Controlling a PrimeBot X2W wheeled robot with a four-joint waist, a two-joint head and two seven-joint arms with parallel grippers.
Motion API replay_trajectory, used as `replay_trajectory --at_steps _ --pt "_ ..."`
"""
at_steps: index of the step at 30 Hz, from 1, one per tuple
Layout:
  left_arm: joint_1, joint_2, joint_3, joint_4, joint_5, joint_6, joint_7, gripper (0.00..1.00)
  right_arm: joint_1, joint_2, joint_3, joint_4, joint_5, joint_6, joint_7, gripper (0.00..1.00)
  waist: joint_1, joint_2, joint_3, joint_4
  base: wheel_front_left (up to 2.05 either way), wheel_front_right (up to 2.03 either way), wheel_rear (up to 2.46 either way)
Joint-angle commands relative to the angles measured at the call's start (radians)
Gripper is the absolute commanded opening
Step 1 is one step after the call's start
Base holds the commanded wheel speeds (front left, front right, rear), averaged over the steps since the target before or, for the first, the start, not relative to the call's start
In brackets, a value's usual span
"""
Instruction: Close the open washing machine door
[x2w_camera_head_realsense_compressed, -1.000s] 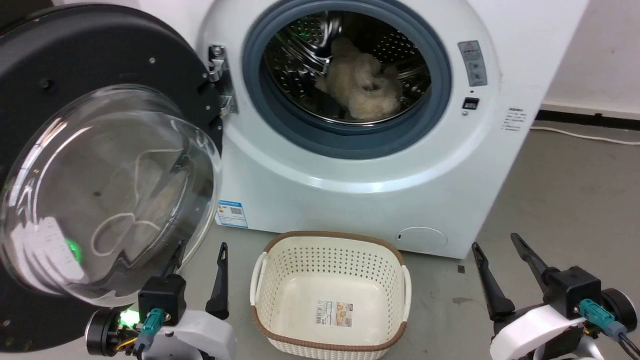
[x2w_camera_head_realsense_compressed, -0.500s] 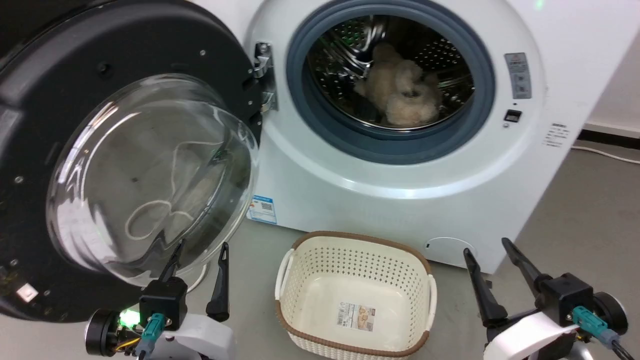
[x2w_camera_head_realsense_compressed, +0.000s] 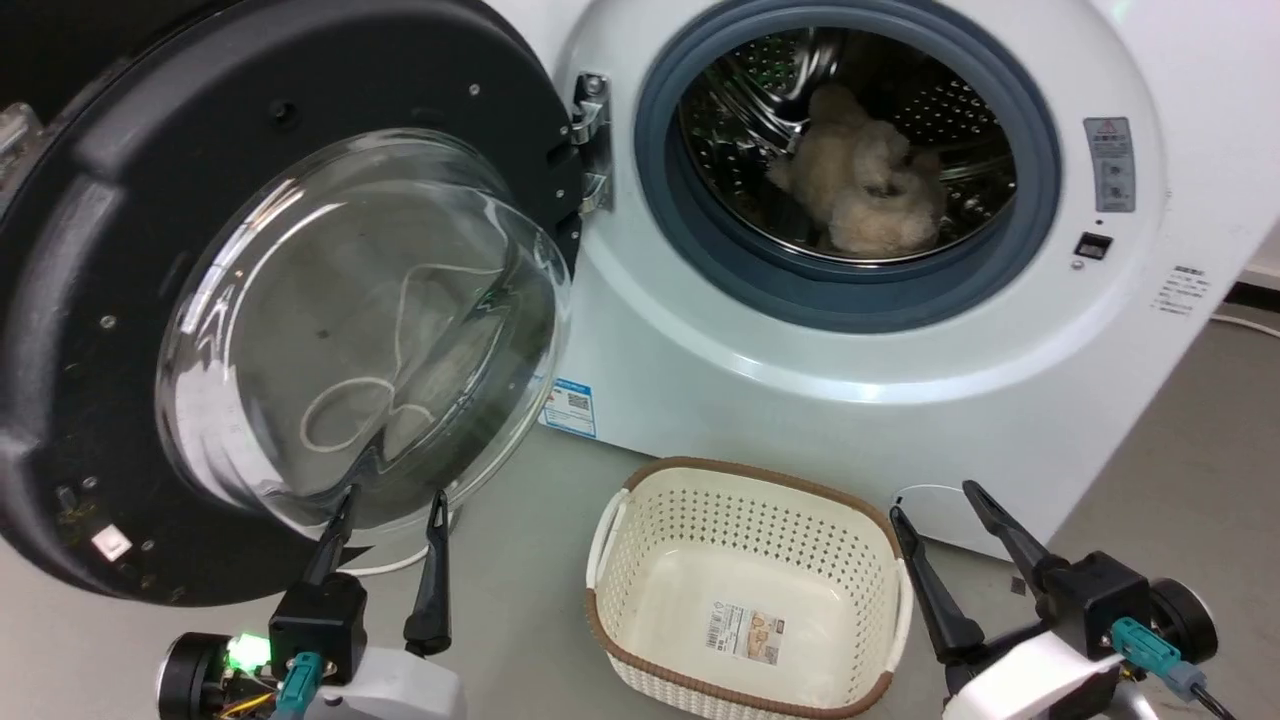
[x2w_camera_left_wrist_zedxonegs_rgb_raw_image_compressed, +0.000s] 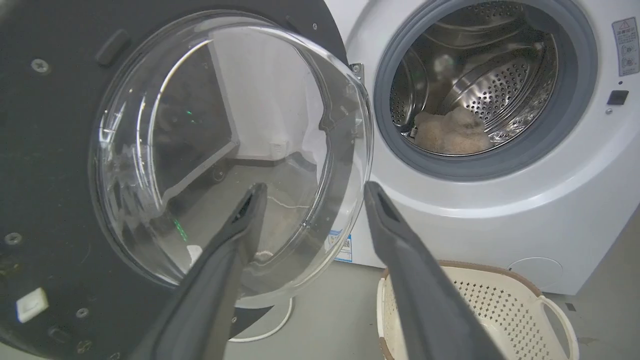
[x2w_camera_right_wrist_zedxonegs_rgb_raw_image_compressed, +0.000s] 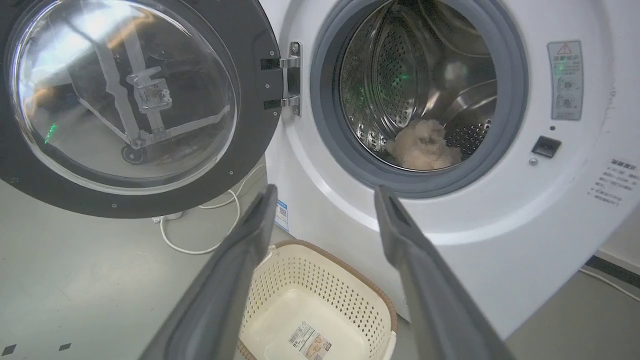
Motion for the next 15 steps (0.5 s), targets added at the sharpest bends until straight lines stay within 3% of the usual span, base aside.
replay_trajectory --at_steps 1,15 --pt "0.016 0.008 -0.004 -0.007 0.002 0.008 -0.011 1.00 -0.018 -0.009 0.010 0.006 0.008 0.000 -0.010 1.00 0.0000 0.0000 0.000 0.009 0.00 0.00 0.00" --pt "0.028 0.024 -0.017 -0.021 -0.009 0.028 -0.040 1.00 -0.017 -0.018 0.043 0.024 0.023 0.000 -0.039 1.00 0.0000 0.0000 -0.005 0.064 0.00 0.00 0.00"
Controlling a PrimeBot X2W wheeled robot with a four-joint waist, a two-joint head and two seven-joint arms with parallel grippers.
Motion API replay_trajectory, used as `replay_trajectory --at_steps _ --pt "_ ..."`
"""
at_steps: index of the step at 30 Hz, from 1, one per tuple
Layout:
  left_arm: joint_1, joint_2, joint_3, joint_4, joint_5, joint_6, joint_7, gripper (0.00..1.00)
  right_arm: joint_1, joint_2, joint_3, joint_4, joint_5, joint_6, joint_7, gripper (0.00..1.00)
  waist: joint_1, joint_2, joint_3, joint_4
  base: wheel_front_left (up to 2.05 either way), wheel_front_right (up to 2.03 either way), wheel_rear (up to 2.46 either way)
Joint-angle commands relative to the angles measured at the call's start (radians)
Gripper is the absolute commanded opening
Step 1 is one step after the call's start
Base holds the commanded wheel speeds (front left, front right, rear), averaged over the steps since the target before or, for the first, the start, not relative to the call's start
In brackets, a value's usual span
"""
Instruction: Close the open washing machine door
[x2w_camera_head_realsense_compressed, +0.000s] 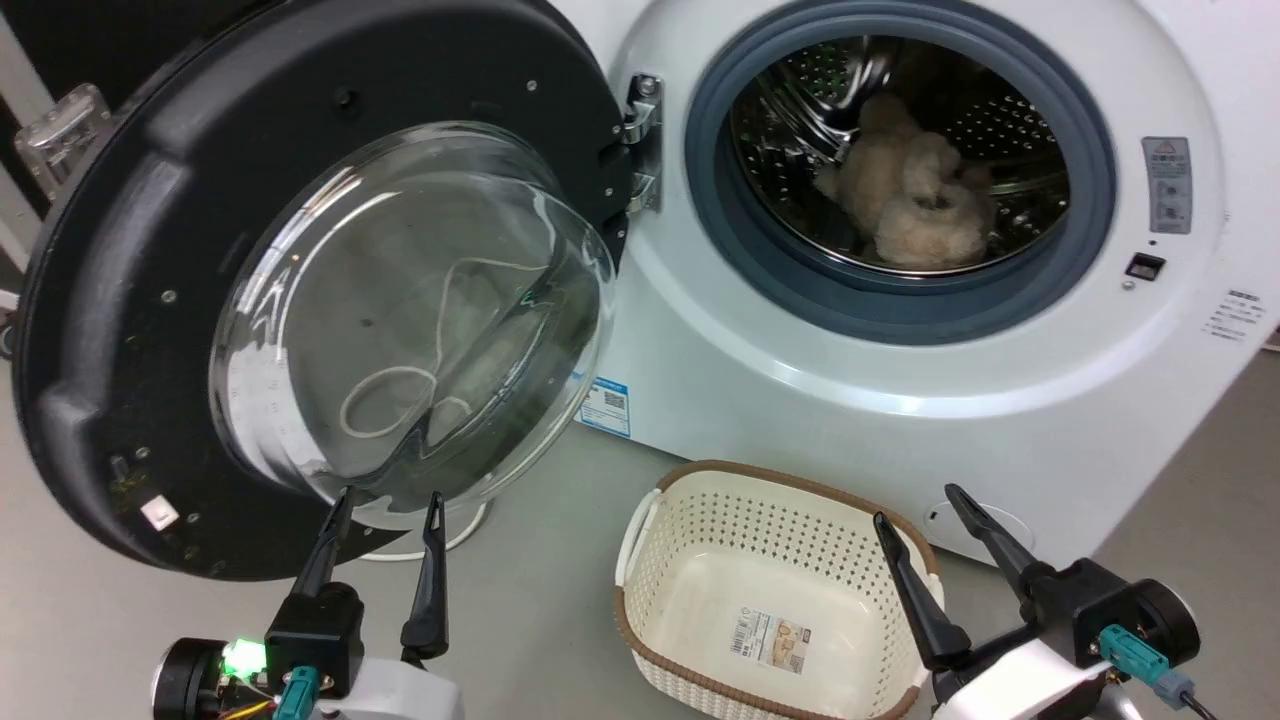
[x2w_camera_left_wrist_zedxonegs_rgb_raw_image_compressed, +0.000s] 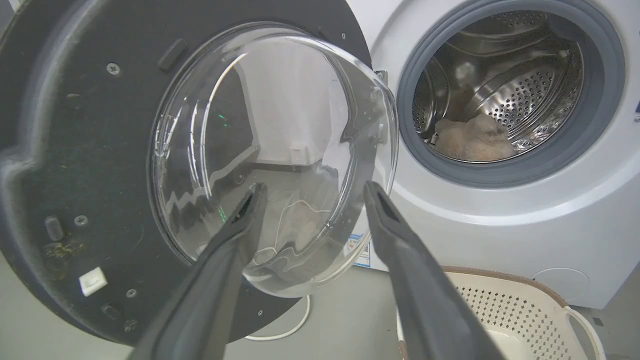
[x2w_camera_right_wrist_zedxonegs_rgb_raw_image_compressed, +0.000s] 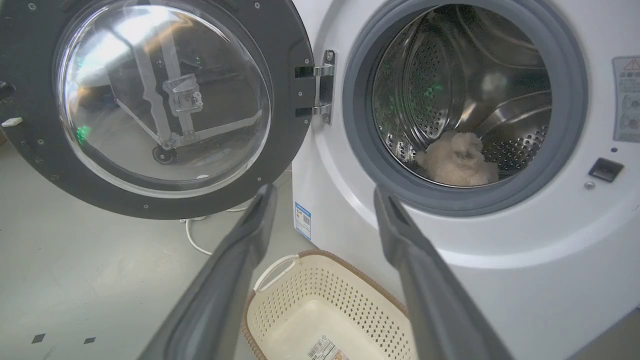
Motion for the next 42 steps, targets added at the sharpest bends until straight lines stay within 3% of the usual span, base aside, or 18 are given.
replay_trajectory --at_steps 1,31,33,42 --pt "0.014 0.009 -0.006 -0.006 -0.006 0.008 -0.014 1.00 -0.008 -0.009 0.007 0.007 0.007 0.000 -0.013 1.00 0.0000 -0.0001 0.000 0.010 0.00 0.00 0.00" --pt "0.048 0.041 -0.052 0.005 -0.021 0.034 -0.081 1.00 0.010 -0.032 0.064 0.050 0.047 0.001 -0.080 1.00 0.0000 -0.0001 -0.001 0.145 0.00 0.00 0.00" --pt "0.049 0.043 -0.053 0.007 -0.029 0.030 -0.085 0.00 0.012 -0.032 0.069 0.053 0.049 0.001 -0.084 1.00 0.0000 -0.0001 -0.003 0.152 0.00 0.00 0.00" --pt "0.008 0.034 -0.021 -0.056 -0.080 0.012 -0.102 0.00 0.030 -0.038 0.063 0.048 0.052 0.001 -0.100 1.00 0.0000 -0.0001 0.004 0.186 0.00 0.00 0.00"
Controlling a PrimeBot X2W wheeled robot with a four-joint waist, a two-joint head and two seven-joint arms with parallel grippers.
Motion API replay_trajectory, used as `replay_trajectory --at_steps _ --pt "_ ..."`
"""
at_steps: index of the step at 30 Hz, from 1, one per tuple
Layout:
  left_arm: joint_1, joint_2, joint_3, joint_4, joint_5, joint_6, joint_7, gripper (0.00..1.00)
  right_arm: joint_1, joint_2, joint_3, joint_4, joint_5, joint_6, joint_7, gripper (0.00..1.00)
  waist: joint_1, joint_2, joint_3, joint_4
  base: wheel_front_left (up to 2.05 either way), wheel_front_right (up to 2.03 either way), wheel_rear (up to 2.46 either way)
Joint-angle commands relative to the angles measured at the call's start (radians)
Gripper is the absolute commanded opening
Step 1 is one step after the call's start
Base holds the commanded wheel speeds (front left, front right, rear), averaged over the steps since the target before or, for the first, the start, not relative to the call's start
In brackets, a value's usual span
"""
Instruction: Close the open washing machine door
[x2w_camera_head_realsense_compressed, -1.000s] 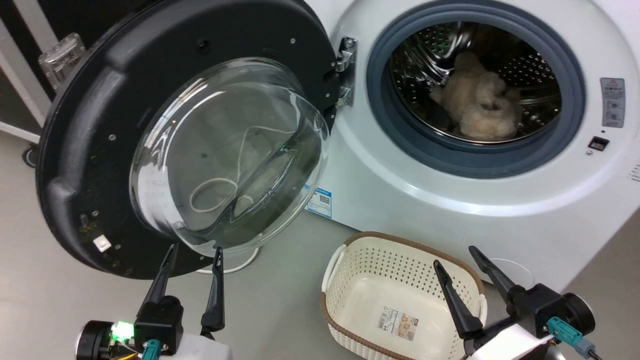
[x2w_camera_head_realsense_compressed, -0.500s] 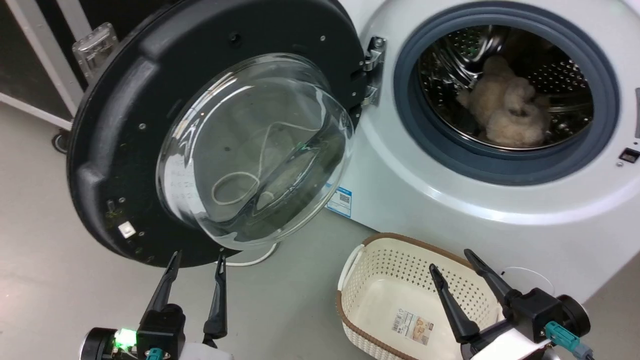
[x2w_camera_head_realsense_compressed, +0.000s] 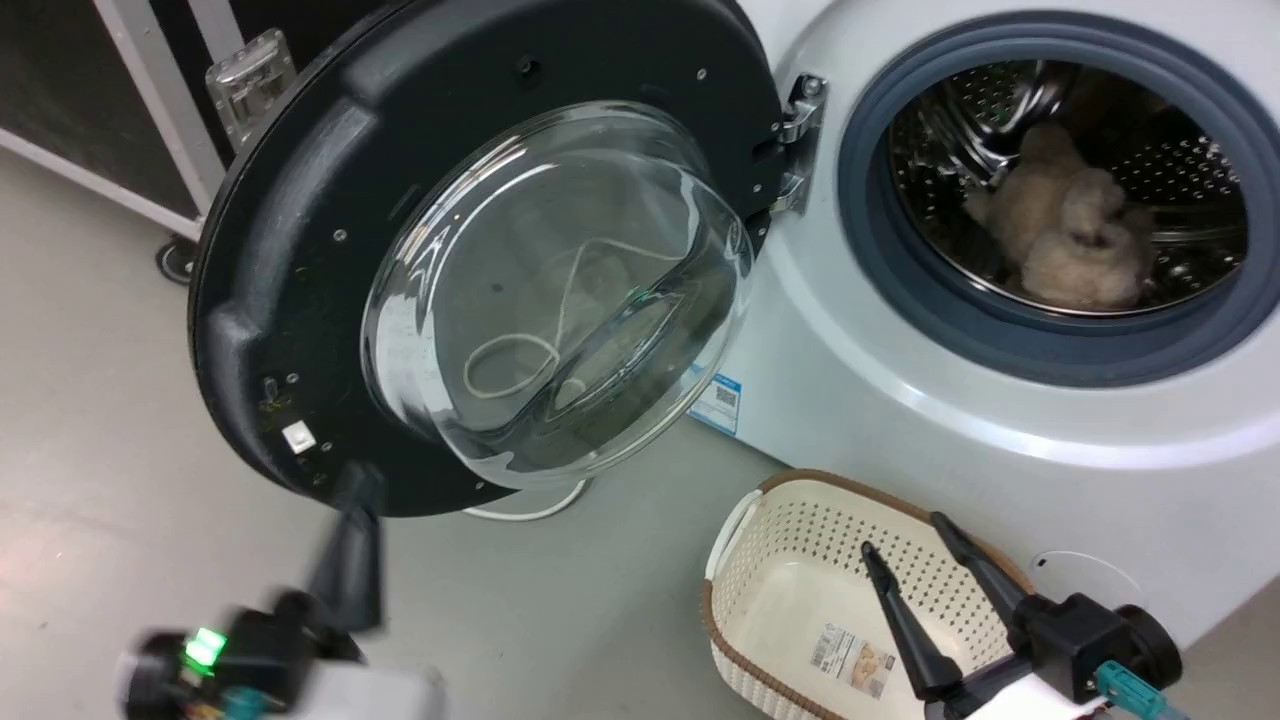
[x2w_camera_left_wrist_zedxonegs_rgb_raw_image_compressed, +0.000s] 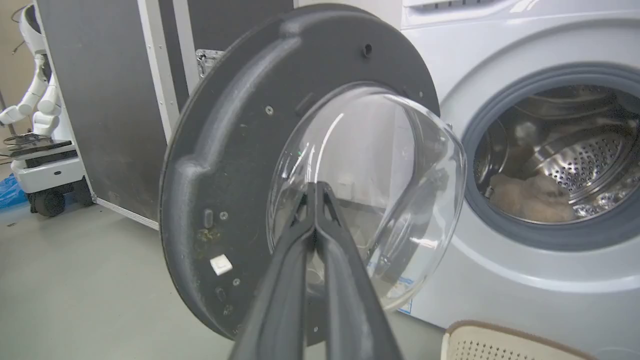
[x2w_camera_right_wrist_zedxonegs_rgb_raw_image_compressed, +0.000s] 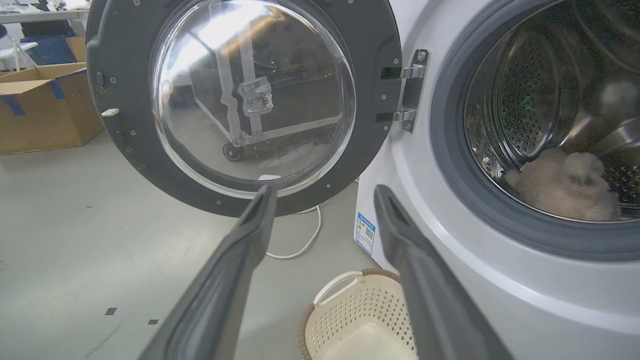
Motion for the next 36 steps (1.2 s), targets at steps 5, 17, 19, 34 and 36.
replay_trajectory --at_steps 5,17,19,34,36 --pt "-0.093 0.004 0.120 -0.084 -0.105 -0.031 -0.019 0.00 0.035 -0.005 -0.012 -0.017 -0.004 0.001 -0.018 1.00 0.0001 0.0000 0.024 0.013 0.00 0.00 0.00" --pt "-0.456 0.174 0.488 0.121 -0.618 -0.069 0.197 0.00 0.005 -0.048 0.039 -0.031 -0.003 0.001 -0.041 1.00 0.0001 0.0000 0.111 -0.055 0.00 0.00 0.00" --pt "-0.506 0.205 0.517 0.194 -0.680 -0.056 0.272 0.00 -0.001 -0.046 0.049 -0.029 -0.001 0.001 -0.041 1.00 0.0001 0.0000 0.119 -0.070 0.00 0.00 0.00" --pt "-0.617 0.240 0.578 0.455 -1.048 0.003 0.787 0.00 -0.028 -0.053 0.060 -0.017 0.021 0.001 -0.041 1.00 0.0001 0.0000 0.126 -0.142 0.00 0.00 0.00" --pt "-0.592 0.233 0.578 0.431 -1.085 -0.015 0.842 0.00 -0.025 -0.048 0.053 -0.014 0.021 0.001 -0.041 1.00 0.0001 0.0000 0.118 -0.144 0.00 0.00 0.00"
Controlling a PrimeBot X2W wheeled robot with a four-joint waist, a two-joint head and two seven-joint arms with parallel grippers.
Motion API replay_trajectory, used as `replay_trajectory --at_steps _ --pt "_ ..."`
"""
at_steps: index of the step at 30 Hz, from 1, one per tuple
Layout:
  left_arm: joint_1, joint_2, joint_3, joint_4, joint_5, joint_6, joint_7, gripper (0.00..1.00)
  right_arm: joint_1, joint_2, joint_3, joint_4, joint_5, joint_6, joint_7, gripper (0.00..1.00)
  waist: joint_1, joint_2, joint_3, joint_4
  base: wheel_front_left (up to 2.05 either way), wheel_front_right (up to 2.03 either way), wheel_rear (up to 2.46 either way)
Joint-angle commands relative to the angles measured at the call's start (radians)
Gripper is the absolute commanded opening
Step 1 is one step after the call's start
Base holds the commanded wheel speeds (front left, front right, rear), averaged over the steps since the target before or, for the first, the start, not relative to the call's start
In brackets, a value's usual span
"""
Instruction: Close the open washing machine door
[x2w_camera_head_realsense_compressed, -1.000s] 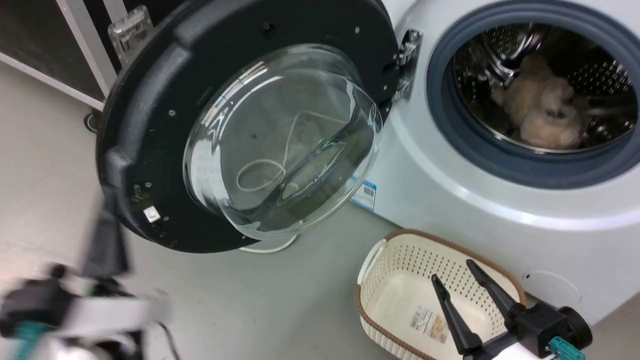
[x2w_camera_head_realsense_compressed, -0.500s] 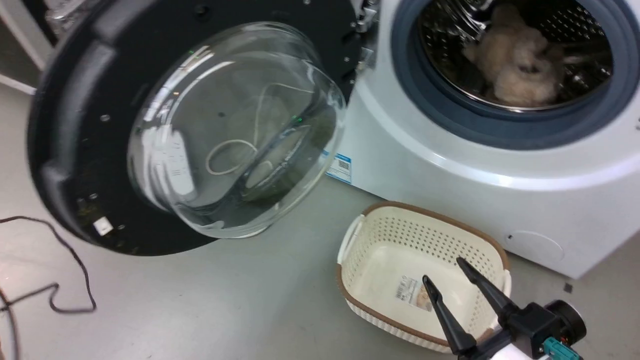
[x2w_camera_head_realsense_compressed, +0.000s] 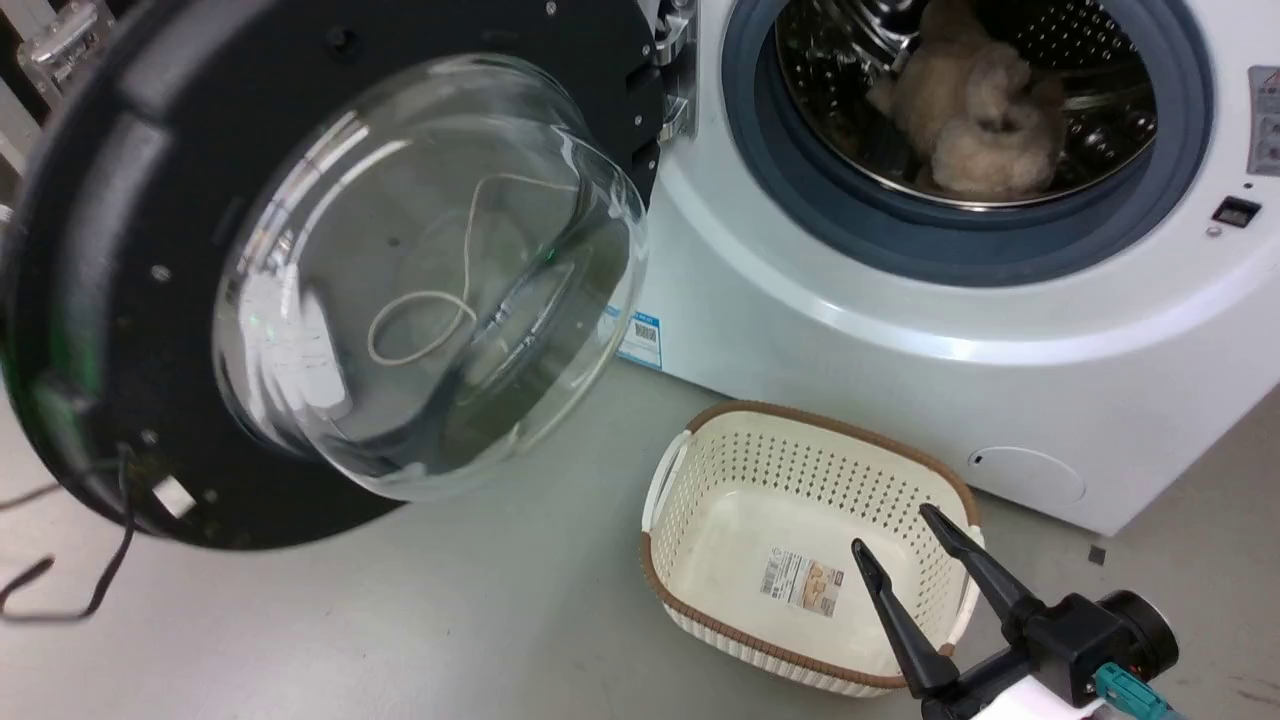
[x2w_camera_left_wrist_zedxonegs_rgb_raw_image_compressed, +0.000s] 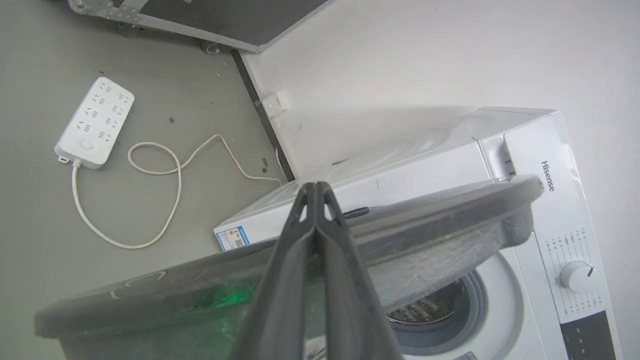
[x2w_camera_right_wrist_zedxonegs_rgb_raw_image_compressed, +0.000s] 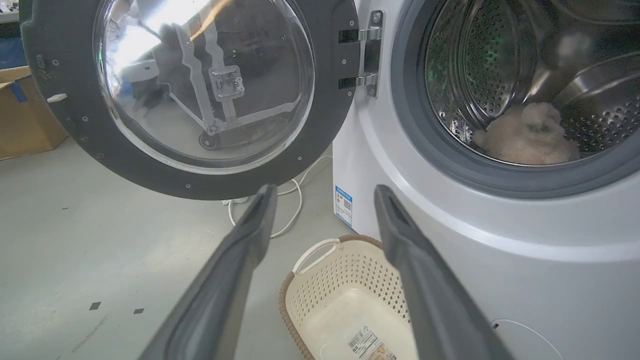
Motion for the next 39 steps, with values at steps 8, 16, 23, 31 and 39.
replay_trajectory --at_steps 8,16,23,31,39 --pt "0.166 -0.081 -0.021 -0.160 -0.171 -0.034 0.242 0.00 0.009 0.029 -0.045 0.011 -0.003 0.001 -0.004 1.00 0.0001 0.0000 -0.066 -0.009 0.00 0.00 0.00" --pt "0.400 -0.267 -0.147 -0.416 -0.240 0.006 0.373 0.00 0.012 0.046 -0.130 0.007 -0.031 0.001 -0.004 1.00 0.0001 0.0000 -0.105 -0.061 0.00 0.00 0.00" --pt "0.527 -0.335 -0.319 -0.475 -0.276 -0.022 0.344 0.00 0.008 0.031 -0.163 0.011 -0.038 0.001 -0.004 1.00 0.0001 0.0000 -0.089 -0.160 0.00 0.00 0.00" --pt "0.539 -0.340 -0.566 -0.427 -0.441 -0.080 0.075 0.00 -0.019 0.005 -0.172 0.008 -0.027 0.001 -0.004 1.00 0.0001 0.0000 -0.021 -0.339 0.00 0.00 0.00" --pt "0.287 -0.340 -0.767 -0.221 -0.490 -0.154 -0.281 0.00 -0.062 -0.001 -0.178 0.007 0.001 0.001 -0.004 1.00 0.0001 0.0000 0.097 -0.545 0.00 0.00 0.00"
